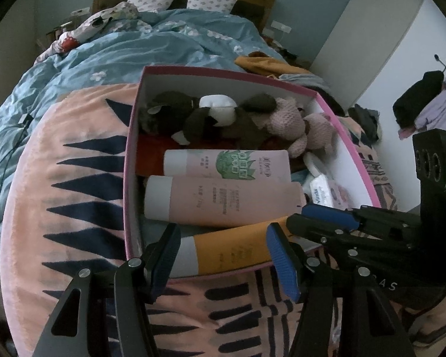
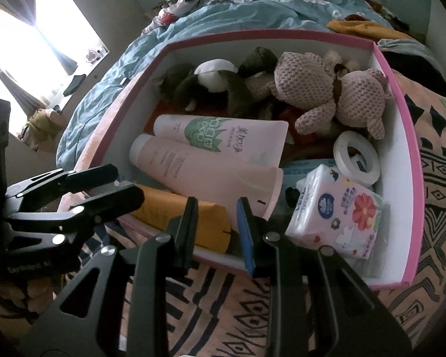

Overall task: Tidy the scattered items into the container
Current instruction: 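Lower the sunscreen tube into the pink box and open both grippers, then withdraw both grippers from the box toward the pile of items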

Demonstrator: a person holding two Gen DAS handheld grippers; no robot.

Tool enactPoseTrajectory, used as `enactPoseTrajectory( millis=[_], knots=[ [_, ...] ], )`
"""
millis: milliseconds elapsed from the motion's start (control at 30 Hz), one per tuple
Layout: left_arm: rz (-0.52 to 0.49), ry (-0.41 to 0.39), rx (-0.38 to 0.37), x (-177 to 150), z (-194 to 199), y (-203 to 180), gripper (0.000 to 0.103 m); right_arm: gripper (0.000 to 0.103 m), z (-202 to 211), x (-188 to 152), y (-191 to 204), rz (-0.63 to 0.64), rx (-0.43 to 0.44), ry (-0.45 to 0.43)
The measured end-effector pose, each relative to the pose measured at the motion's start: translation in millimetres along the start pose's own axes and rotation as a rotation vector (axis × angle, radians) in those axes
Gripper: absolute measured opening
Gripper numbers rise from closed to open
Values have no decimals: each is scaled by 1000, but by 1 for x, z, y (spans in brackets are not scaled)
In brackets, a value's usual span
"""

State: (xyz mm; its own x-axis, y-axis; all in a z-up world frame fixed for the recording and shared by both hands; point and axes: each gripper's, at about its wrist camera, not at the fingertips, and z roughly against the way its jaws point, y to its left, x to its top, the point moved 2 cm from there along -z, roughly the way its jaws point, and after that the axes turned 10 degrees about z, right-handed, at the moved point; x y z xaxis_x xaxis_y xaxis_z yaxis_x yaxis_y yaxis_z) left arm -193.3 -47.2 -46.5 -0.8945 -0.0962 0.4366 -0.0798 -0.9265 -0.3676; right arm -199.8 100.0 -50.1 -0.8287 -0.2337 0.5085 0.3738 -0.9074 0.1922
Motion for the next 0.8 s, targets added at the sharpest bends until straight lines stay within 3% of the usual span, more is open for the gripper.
enactPoseTrajectory(
  millis=[100,233,533,633,800],
  knots=[
    [8,-21,-14,-3,7,-1,72,30,7,-3,1,0,1,-16],
    [6,-42,-25,-9,16,-4,77,30,13,-8,2,13,-12,-19],
    [-69,-69,-30,-49,53,-4,77,32,48,-22,12,20,86,-65],
    [-90,-43,-25,-70,59,-2,77,33,57,-40,20,53,98,-47],
    [-39,39,-42,-106,54,5,77,40,53,-83,28,51,126,32]
  ],
)
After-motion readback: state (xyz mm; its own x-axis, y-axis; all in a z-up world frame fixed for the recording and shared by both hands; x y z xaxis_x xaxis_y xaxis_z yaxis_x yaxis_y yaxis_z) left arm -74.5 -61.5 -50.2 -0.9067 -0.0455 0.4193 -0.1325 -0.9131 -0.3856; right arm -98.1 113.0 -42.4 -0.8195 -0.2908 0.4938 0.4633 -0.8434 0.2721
